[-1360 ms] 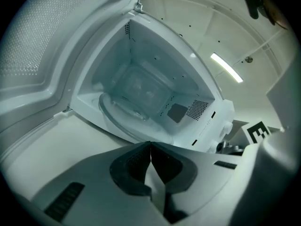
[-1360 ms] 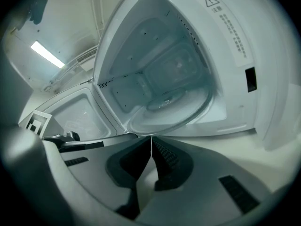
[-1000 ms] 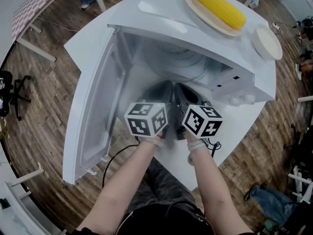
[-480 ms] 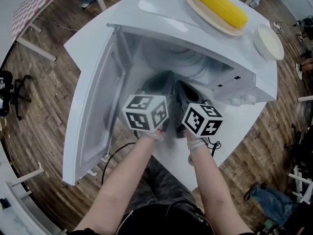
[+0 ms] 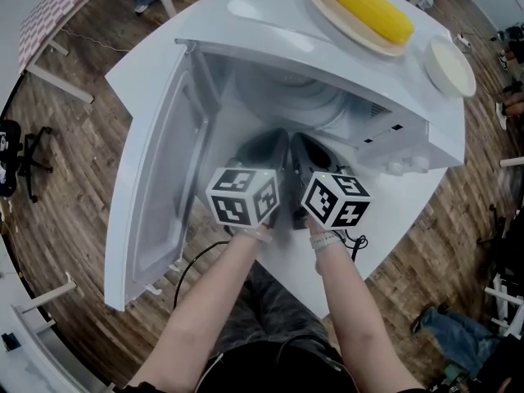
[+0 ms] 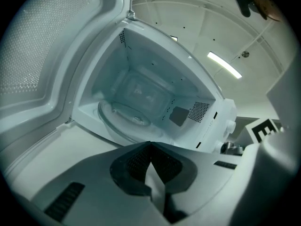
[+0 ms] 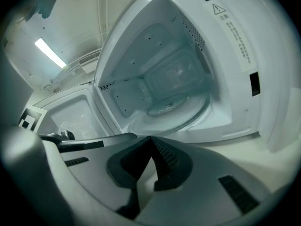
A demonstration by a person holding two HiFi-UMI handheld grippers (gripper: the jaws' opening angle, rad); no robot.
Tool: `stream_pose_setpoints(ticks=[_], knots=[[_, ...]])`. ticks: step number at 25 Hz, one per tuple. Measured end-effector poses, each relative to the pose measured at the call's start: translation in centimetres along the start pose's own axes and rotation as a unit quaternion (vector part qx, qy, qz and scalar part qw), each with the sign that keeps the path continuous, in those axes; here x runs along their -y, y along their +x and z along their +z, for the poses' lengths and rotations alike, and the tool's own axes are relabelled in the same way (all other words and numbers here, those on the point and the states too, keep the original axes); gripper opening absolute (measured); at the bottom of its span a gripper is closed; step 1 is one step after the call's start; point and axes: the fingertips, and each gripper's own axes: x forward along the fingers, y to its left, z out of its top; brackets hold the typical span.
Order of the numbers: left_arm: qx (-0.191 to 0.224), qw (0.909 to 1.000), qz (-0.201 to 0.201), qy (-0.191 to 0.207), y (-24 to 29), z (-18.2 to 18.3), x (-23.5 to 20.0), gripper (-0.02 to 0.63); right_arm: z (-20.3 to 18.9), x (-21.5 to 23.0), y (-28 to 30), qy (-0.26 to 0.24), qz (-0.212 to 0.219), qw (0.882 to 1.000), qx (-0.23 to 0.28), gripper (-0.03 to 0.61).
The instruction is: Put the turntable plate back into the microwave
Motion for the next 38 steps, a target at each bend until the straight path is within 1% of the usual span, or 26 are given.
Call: stream_pose_setpoints(ticks=[7,14,18,21,29,32,38], knots=[[-0.005,1.0000,0.007,0.001,0.1,-0.5,-0.3,0.014,0.0,0.0,-0.1,-0.005,0.004,1.000,0.000,0.021],[-0.006,1.0000,0.006,0.004,-0.1,-0.7,-0.1,0.012,-0.3,-0.1,-0.7,-0.012,0.005,1.000,0.000,0.021],[-0.006,1.0000,0.004,0.005,-0.5,-0.8,0.1,0.012,-0.5,-0.2,-1.1,-0.009,0.006,1.000,0.002,0.021],[-0.005,1.0000,0.002,0.008,-0.8,-0.8,0.3,0.014,-0.5,-0.6,-1.5,-0.016,0.009,1.000,0.003,0.021],[-0.001,1.0000,-0.006,0.007,-2.5,-0.9,1.5,0.012,-0.5,-2.2,-3.3,-0.035,0.012,0.999,0.013,0.021],[0.000,0.9999,-0.008,0.013,-3.5,-1.1,1.9,0.014,-0.5,-2.7,-4.2,-0.041,0.006,0.999,0.022,0.021],[0.007,0.9995,-0.015,0.028,-6.0,-1.6,3.3,0.014,-0.9,-4.1,-6.8,-0.050,0.007,0.998,0.036,0.021]])
